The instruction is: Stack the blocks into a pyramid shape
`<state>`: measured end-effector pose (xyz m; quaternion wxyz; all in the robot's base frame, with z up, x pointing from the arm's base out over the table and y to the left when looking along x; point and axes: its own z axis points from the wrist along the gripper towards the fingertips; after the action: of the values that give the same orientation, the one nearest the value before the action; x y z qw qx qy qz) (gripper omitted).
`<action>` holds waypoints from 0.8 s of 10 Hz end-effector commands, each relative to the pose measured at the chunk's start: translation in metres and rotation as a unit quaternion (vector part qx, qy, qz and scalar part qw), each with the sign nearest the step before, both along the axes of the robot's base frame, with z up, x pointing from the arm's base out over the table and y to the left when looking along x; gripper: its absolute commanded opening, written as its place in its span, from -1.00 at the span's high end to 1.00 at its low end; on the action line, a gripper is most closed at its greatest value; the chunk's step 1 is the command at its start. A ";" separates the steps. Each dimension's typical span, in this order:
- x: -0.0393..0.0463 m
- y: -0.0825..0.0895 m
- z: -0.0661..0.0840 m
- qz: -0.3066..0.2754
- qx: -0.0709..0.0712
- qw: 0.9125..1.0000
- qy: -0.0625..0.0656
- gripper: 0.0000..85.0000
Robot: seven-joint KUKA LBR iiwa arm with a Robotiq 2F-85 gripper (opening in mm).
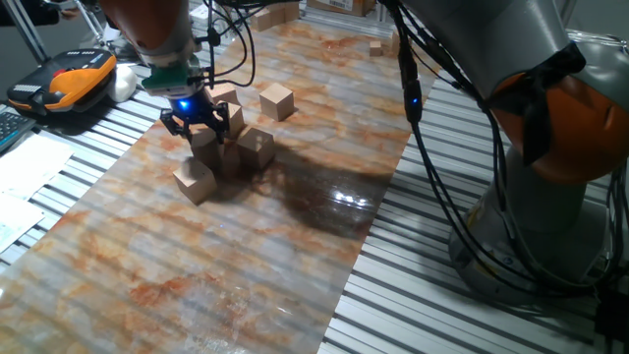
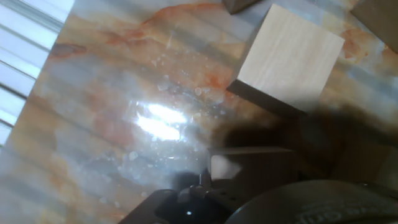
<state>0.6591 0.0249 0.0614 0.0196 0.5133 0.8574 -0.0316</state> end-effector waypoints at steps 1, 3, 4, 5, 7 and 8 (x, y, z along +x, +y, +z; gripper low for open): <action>0.0014 -0.002 0.001 -0.010 0.005 1.000 -0.003 1.00; 0.0030 -0.004 0.002 -0.041 0.008 0.999 -0.004 1.00; 0.0035 -0.004 0.003 -0.057 0.020 0.998 -0.009 1.00; 0.0042 -0.005 0.004 -0.074 0.029 0.997 -0.013 1.00; 0.0062 -0.007 0.005 -0.108 0.027 0.994 -0.013 1.00; 0.0078 -0.009 0.006 -0.128 0.029 0.991 -0.014 1.00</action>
<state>0.6671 0.0153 0.0680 0.0113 0.6197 0.7847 -0.0006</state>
